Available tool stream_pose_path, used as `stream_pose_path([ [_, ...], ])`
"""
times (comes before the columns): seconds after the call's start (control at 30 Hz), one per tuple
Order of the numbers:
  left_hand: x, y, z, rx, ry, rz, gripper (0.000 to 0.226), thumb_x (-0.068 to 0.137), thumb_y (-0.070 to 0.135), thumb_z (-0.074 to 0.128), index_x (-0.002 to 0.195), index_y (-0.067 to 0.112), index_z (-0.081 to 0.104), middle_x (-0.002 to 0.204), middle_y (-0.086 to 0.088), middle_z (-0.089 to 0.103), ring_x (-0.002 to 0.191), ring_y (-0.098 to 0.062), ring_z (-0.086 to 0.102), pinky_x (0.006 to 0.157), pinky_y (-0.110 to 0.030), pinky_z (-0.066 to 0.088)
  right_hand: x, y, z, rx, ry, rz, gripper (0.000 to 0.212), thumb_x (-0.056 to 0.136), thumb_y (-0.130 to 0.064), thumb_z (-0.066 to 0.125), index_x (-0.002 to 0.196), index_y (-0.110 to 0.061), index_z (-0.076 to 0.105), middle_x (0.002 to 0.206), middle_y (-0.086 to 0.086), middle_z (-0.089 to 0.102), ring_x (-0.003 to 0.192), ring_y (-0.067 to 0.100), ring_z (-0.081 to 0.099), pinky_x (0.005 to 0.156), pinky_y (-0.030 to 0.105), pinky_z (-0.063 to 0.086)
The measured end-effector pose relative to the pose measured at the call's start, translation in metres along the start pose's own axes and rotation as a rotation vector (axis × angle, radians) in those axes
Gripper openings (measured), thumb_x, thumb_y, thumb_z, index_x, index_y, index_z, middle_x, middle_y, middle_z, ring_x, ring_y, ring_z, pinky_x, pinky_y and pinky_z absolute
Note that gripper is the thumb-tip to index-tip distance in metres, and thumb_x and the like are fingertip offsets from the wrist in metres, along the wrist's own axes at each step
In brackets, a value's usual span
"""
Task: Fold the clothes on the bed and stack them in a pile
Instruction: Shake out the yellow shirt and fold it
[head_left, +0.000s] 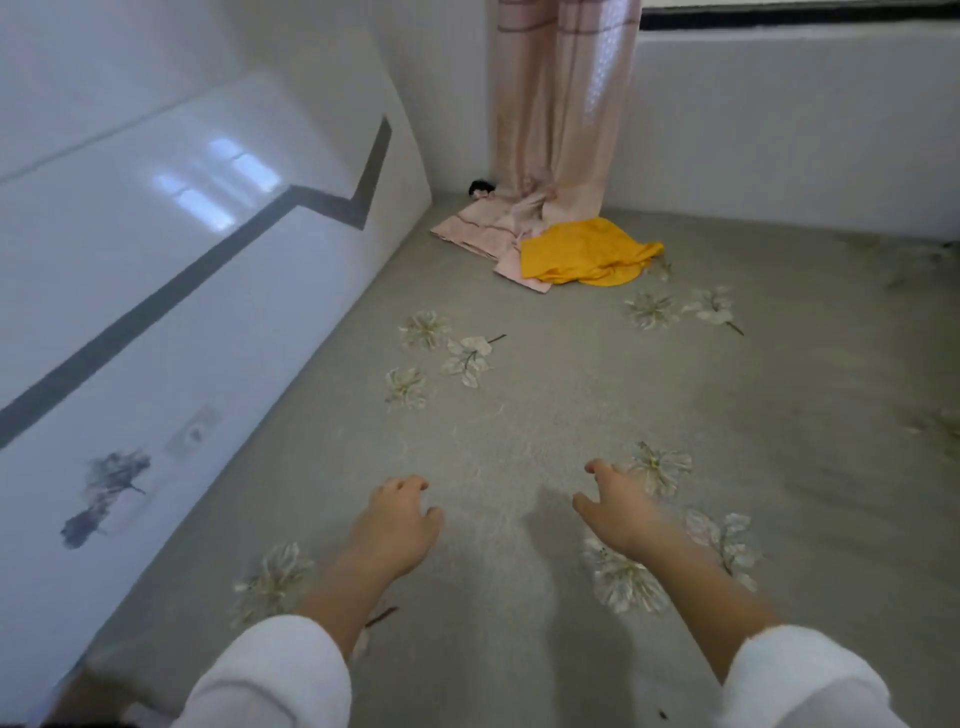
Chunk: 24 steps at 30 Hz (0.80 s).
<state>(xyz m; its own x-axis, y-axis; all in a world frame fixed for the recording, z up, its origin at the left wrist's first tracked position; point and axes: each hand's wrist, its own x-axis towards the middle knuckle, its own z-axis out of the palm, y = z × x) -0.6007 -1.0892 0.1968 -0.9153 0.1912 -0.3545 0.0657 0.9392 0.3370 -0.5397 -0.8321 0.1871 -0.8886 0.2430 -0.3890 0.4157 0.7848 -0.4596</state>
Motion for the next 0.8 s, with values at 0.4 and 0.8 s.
stream_pose_path([
  [0.4, 0.219, -0.088, 0.12, 0.051, -0.007, 0.214, 0.059, 0.096, 0.036, 0.044, 0.148, 0.013, 0.026, 0.156, -0.012, 0.02, 0.144, -0.026, 0.017, 0.113, -0.041, 0.022, 0.144, 0.016, 0.143, -0.11, 0.099, 0.143, 0.058, 0.097, -0.041, 0.043, 0.146, -0.015, 0.027, 0.15, 0.002, 0.033, 0.138, 0.021, 0.03, 0.109, 0.039, 0.027],
  [0.8, 0.38, -0.061, 0.18, 0.133, 0.178, 0.384, 0.062, 0.097, 0.047, 0.016, 0.153, 0.023, 0.002, 0.161, -0.007, -0.007, 0.147, -0.019, -0.012, 0.115, -0.035, -0.011, 0.312, 0.054, 0.19, -0.318, 0.361, 0.134, 0.08, 0.089, -0.068, 0.001, 0.151, -0.019, -0.014, 0.159, 0.003, -0.018, 0.144, 0.015, -0.023, 0.115, 0.034, -0.017],
])
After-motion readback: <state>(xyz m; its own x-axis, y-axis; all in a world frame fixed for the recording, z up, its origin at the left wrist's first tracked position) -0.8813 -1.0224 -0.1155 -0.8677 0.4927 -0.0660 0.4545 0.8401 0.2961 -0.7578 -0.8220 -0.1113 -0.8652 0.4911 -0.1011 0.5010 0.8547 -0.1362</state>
